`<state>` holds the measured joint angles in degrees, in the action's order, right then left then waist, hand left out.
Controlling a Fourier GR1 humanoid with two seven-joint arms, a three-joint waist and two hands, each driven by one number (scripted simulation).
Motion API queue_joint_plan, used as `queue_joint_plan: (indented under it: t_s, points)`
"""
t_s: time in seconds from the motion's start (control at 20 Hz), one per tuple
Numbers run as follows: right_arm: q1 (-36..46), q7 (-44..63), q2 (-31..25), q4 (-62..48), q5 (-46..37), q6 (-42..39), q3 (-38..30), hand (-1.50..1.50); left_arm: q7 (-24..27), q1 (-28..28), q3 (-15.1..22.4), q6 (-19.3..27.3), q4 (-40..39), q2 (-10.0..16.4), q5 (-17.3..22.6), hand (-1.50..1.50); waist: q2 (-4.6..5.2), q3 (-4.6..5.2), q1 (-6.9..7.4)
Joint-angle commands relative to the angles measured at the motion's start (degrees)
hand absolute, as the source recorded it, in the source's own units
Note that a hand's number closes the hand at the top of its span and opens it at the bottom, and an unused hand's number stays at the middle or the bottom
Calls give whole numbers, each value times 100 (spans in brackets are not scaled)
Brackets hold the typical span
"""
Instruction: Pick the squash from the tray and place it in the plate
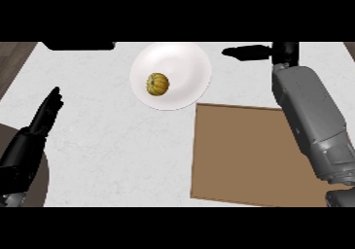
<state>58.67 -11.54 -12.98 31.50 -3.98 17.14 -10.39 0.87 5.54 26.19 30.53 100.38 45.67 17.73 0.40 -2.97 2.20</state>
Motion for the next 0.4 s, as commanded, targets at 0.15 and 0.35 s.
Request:
queue_joint_plan:
  t_s: [0.15, 0.35]
  points:
    - [-219, -676, -560, -308, 90, -675, -163, -150, 266, -428, 20, -13, -780, -97, -35, 0, 122, 299, 25]
    - [-382, -963, -802, -510, 174, -1021, -279, -150, 224, -387, -69, -53, -725, 1, 6, 0, 122, 294, 31]
